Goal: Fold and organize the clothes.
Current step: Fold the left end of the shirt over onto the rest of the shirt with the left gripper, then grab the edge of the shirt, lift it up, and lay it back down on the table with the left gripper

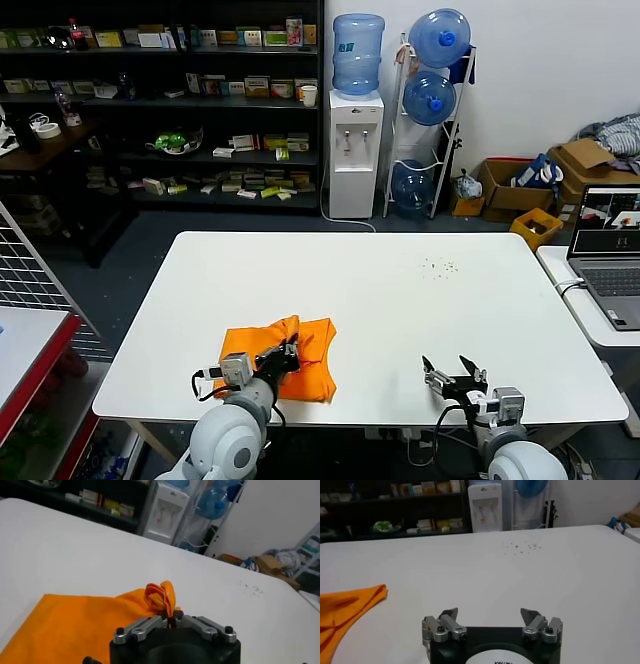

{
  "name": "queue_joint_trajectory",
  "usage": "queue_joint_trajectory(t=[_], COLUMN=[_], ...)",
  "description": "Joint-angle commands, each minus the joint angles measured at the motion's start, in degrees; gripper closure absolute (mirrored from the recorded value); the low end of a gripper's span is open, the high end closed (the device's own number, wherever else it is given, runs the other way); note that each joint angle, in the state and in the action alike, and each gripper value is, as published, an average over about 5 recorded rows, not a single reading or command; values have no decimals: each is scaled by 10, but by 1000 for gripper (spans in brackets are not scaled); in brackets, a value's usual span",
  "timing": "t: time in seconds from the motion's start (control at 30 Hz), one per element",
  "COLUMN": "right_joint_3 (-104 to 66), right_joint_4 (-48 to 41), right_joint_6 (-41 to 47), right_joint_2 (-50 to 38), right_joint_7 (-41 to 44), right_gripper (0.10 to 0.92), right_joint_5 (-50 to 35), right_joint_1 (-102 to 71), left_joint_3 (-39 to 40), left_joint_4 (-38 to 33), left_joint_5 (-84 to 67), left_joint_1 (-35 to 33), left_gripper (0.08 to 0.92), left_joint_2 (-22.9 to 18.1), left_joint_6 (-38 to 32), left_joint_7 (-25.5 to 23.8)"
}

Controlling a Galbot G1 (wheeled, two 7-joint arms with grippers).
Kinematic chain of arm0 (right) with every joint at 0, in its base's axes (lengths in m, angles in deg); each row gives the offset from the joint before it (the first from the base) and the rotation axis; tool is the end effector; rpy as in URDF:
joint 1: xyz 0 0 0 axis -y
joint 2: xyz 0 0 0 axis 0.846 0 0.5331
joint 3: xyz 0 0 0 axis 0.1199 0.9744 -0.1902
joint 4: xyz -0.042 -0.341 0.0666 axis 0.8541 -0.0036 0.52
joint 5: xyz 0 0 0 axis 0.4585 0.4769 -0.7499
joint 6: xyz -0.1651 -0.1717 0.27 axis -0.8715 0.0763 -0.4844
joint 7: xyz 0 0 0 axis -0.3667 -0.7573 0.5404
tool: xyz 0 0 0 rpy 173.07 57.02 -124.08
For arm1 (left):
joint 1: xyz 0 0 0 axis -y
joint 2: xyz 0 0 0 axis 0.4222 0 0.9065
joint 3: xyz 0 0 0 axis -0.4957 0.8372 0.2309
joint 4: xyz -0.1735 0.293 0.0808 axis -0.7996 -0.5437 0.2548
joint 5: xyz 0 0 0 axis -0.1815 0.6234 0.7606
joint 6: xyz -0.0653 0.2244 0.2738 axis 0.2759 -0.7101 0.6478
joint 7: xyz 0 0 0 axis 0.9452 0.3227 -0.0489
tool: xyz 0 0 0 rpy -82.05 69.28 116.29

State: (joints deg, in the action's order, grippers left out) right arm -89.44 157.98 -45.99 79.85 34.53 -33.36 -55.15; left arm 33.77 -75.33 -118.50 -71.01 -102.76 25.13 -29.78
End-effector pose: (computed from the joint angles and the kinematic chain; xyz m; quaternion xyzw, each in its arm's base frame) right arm 0.2287 -0.0824 -0.3302 0.0423 -0.9659 -0.0378 0.2525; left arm 0.2653 -0.0715 -0.2767 -0.0928 -0.9481 0.1545 0.2619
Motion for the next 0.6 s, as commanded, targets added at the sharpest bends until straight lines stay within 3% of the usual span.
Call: queue_joint_trajectory(t=[0.03, 0.2, 0.37, 0.6], right_joint_3=[3, 3, 2, 6], right_joint_4=[-2, -4, -4, -7], right_joint_6=[0, -1, -3, -6], right_joint_2=[3, 2, 1, 5], right_joint_7=[1, 2, 4, 7], right_gripper=[203, 203, 203, 203], right_joint_5=[1, 0, -2, -1], right_joint_1=[1, 2, 1, 1], left_joint_3=[22, -2, -50, -182], left_joint_4=[29, 15, -10, 52], left_joint_5=[33, 31, 29, 35], left_joint_1=[21, -1, -44, -127], left_gripper=[794, 656, 509, 301], left_joint_2=[-52, -37, 38, 163], left_joint_6=[-19, -23, -33, -91], left_joint_7=[-18, -28, -42, -165])
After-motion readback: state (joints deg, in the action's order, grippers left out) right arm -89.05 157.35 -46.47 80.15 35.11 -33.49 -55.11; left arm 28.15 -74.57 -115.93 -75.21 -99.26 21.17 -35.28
